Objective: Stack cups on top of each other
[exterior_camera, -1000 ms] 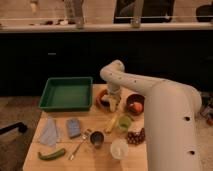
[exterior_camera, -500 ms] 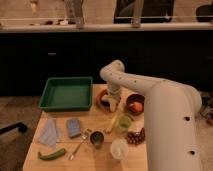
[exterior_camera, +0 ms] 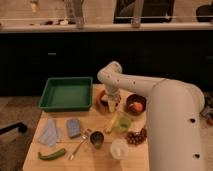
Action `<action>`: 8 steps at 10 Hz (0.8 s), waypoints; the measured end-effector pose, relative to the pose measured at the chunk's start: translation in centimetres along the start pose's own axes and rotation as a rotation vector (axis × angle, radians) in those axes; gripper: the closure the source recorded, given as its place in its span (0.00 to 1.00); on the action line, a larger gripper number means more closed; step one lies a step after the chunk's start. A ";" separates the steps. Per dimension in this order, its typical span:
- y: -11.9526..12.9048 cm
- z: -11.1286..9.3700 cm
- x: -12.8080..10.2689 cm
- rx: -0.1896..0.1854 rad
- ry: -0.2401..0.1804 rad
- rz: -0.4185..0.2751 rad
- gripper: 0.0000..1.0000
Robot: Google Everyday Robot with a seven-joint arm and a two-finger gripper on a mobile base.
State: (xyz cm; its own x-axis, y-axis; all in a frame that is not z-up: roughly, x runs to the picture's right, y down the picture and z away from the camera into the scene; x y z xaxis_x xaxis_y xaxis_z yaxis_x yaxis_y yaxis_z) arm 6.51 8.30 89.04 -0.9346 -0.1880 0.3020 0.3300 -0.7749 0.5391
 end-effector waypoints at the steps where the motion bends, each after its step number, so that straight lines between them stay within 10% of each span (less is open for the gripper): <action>1: -0.2 -0.2 0.0 -0.010 0.001 -0.006 0.20; 8: -1.3 -3.2 -1.0 -0.062 0.038 -0.037 0.20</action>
State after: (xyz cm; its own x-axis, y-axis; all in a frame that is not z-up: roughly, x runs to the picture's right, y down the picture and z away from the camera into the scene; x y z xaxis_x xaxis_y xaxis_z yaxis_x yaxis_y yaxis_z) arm 6.58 7.58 85.54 -0.9506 -0.1804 0.2524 0.2877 -0.8173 0.4993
